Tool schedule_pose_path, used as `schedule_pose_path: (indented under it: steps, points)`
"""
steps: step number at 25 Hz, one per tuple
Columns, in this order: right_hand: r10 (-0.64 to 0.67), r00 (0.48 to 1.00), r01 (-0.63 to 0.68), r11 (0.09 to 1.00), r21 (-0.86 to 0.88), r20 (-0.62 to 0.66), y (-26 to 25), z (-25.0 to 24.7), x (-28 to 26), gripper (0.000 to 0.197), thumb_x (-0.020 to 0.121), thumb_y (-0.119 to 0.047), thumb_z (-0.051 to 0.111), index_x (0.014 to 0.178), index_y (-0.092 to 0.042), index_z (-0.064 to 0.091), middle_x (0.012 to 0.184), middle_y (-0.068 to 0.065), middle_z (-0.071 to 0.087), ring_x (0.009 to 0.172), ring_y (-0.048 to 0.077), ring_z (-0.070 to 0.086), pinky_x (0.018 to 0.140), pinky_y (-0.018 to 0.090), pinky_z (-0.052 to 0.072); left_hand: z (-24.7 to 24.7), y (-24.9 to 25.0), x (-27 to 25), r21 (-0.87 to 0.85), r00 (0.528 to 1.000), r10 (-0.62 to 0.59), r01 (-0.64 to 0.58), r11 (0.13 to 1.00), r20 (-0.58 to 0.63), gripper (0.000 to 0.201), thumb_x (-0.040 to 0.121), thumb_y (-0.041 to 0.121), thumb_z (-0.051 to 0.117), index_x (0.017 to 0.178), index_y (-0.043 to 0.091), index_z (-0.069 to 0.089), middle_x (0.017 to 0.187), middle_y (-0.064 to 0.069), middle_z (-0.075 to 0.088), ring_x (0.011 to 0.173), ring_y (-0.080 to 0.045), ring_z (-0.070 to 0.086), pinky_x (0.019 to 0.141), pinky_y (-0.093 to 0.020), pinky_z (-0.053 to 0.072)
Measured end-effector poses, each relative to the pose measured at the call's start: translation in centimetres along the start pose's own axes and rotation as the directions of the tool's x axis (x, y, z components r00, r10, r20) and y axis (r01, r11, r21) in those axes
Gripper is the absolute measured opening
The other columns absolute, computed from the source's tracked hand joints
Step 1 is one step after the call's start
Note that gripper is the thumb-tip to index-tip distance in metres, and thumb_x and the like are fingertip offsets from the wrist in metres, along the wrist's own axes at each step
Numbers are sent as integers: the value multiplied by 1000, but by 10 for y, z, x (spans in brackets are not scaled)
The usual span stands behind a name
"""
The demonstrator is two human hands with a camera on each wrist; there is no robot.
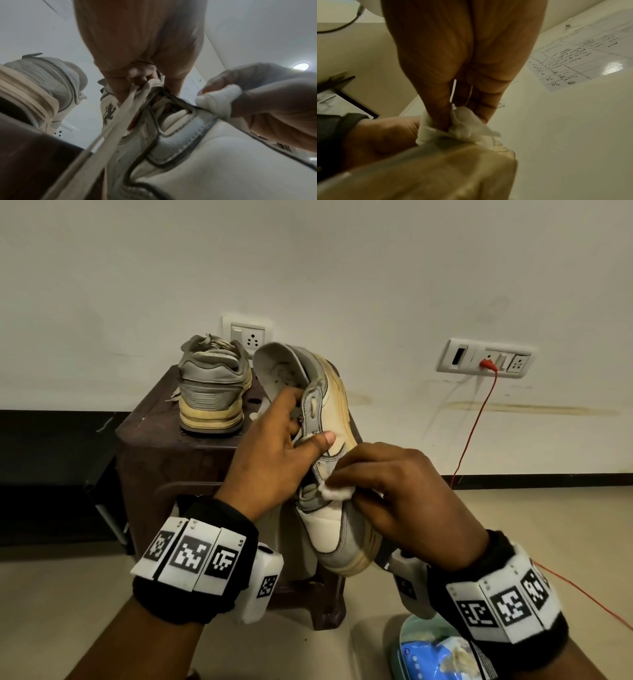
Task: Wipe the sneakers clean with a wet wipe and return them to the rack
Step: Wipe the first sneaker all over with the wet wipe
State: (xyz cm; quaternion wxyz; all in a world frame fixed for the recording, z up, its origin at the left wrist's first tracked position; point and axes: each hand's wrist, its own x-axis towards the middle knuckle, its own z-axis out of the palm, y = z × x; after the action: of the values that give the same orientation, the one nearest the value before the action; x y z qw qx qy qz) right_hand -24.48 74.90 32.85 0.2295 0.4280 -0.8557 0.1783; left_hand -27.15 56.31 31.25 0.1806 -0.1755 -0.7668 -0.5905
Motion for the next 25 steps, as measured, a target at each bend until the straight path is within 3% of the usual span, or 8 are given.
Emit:
schedule_pose_path:
  steps: [2, 6, 9, 14, 17, 20, 22, 25]
  points:
    - [-8, 1000, 8, 999, -44, -22, -3, 2, 0, 24, 76, -2, 73, 97, -14, 73, 94, 2, 68, 85, 19, 64, 67, 38, 56, -1, 1, 0, 26, 1000, 5, -5, 1000, -6, 43, 80, 31, 70, 120, 27, 52, 109, 6, 70, 96, -11, 69, 80, -46, 58]
    - [74, 975, -82, 996, -30, -210, -5, 8, 9, 17, 79, -7, 70, 96, -9, 73, 90, 7, 67, 80, 20, 63, 66, 36, 55, 3, 3, 0, 23, 999, 16, -16, 1000, 28, 45, 79, 32, 70, 122, 27, 55, 112, 5, 70, 98, -11, 69, 81, -44, 58]
    - [68, 990, -67, 998, 15, -121, -4, 4, 11, 19, 80, -7, 73, 98, -11, 74, 93, 4, 69, 84, 17, 64, 69, 36, 56, -2, 4, 0, 4, 1000, 11, -11, 1000, 24, 46, 80, 29, 69, 124, 26, 56, 115, 5, 68, 103, -13, 67, 85, -45, 56]
    - [23, 995, -32, 995, 92, 97, -13, -11, 1, 24, 78, -5, 73, 98, -17, 74, 96, -3, 70, 87, 9, 66, 72, 32, 57, -16, 2, -1, -129, 997, -29, 20, 991, -70, 40, 87, 7, 66, 125, 16, 55, 115, 1, 68, 105, -12, 66, 90, -40, 56]
    - [66, 997, -64, 997, 36, -36, -14, -3, 3, 22, 78, -4, 73, 98, -14, 74, 93, -1, 70, 83, 12, 66, 70, 34, 57, -17, -3, 0, -193, 995, -57, 39, 980, -88, 41, 88, 3, 62, 125, 16, 51, 118, -1, 67, 107, -14, 65, 92, -42, 55]
    - [158, 963, -156, 987, 25, -221, -1, 8, 12, 17, 79, -3, 71, 95, -9, 74, 90, 3, 70, 80, 17, 65, 67, 38, 55, -10, -6, -1, -244, 997, -70, 58, 968, -40, 44, 89, 0, 61, 128, 15, 48, 122, -3, 65, 112, -15, 63, 97, -44, 51]
    - [200, 955, -194, 980, 49, -218, 9, 9, 14, 18, 79, -4, 71, 95, -10, 74, 90, 3, 70, 80, 16, 65, 68, 39, 55, -7, -9, -1, -230, 998, -60, 52, 972, -28, 46, 89, 1, 60, 131, 15, 47, 124, -2, 64, 115, -16, 62, 98, -46, 50]
    - [176, 982, -169, 982, 88, -73, 11, -1, 9, 22, 78, -2, 72, 96, -13, 75, 91, -1, 71, 82, 11, 65, 73, 33, 56, -7, -10, 1, -232, 995, -56, 34, 972, -88, 47, 89, -1, 59, 131, 16, 47, 126, -1, 63, 115, -15, 62, 99, -45, 50]
